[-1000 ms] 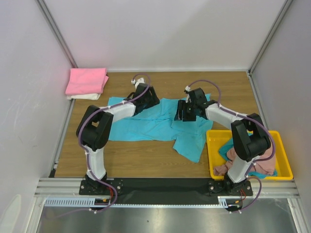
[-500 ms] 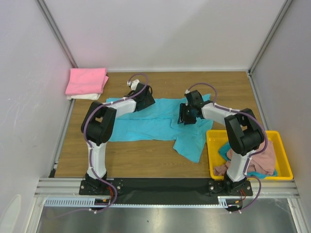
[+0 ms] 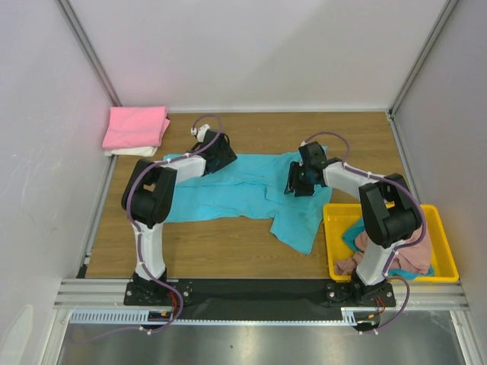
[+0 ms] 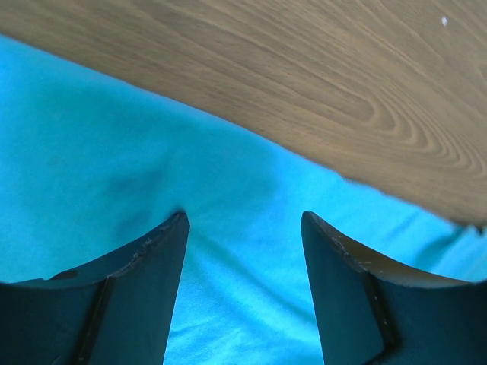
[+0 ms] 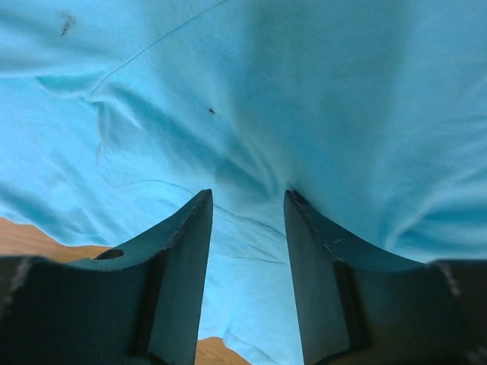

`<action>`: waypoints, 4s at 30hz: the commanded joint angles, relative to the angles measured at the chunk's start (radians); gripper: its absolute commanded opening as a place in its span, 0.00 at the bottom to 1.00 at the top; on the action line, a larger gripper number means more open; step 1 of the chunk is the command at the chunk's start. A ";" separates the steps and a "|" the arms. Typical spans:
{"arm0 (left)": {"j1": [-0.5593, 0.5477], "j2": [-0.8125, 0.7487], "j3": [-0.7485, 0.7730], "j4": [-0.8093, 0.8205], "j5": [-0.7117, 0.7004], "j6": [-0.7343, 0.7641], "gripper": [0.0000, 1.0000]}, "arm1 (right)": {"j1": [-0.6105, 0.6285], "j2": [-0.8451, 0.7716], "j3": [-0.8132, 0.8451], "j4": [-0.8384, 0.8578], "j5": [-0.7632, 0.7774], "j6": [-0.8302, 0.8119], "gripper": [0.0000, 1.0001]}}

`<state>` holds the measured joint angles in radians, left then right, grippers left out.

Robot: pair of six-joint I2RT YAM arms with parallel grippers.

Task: Fold and stack the t-shirts
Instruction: Fold the tshirt

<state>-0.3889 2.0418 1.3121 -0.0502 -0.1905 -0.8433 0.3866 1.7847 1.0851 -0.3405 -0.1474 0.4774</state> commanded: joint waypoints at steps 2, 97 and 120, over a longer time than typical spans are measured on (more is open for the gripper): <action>0.024 -0.078 -0.045 0.087 0.101 0.165 0.68 | -0.040 -0.045 0.171 -0.054 0.005 -0.013 0.51; 0.435 -0.882 -0.760 -0.410 -0.096 -0.148 0.83 | -0.293 0.053 0.260 -0.106 -0.113 0.050 0.61; 0.435 -0.724 -0.743 -0.223 -0.092 -0.094 0.06 | -0.304 0.223 0.257 0.101 -0.178 0.132 0.54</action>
<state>0.0425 1.2793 0.5377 -0.3016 -0.2596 -0.9646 0.0811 1.9751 1.2877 -0.3119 -0.3321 0.5900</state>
